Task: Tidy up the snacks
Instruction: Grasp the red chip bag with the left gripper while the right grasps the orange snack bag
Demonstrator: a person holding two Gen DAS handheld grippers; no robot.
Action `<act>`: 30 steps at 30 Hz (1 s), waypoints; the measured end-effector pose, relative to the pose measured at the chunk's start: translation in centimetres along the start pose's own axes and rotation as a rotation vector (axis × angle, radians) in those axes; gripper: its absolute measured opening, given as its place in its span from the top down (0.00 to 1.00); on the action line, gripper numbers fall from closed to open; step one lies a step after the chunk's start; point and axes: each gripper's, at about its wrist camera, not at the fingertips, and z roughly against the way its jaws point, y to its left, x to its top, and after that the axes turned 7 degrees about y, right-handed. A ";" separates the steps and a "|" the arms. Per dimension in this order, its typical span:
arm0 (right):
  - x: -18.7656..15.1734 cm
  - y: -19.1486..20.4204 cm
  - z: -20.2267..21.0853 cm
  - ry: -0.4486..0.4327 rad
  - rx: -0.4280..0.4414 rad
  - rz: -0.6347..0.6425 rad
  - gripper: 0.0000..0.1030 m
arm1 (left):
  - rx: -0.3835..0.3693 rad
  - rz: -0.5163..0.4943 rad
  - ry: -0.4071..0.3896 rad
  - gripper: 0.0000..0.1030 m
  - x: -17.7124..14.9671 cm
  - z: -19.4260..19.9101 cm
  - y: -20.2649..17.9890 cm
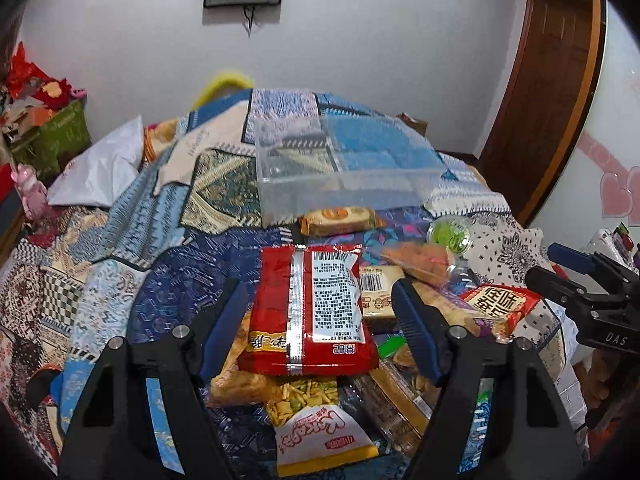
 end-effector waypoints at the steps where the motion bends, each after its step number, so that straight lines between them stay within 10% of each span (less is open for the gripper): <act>1: 0.1 -0.1 -0.4 0.005 0.008 -0.001 0.22 | -0.003 -0.001 0.012 0.28 0.1 -0.5 0.0; 13: 1.5 2.3 -4.2 0.081 0.155 0.064 0.26 | -0.031 0.015 0.091 0.28 0.7 -5.2 0.3; 30: 3.4 1.6 -8.7 0.205 0.150 -0.001 0.22 | -0.015 -0.016 0.074 0.35 1.1 -6.8 0.5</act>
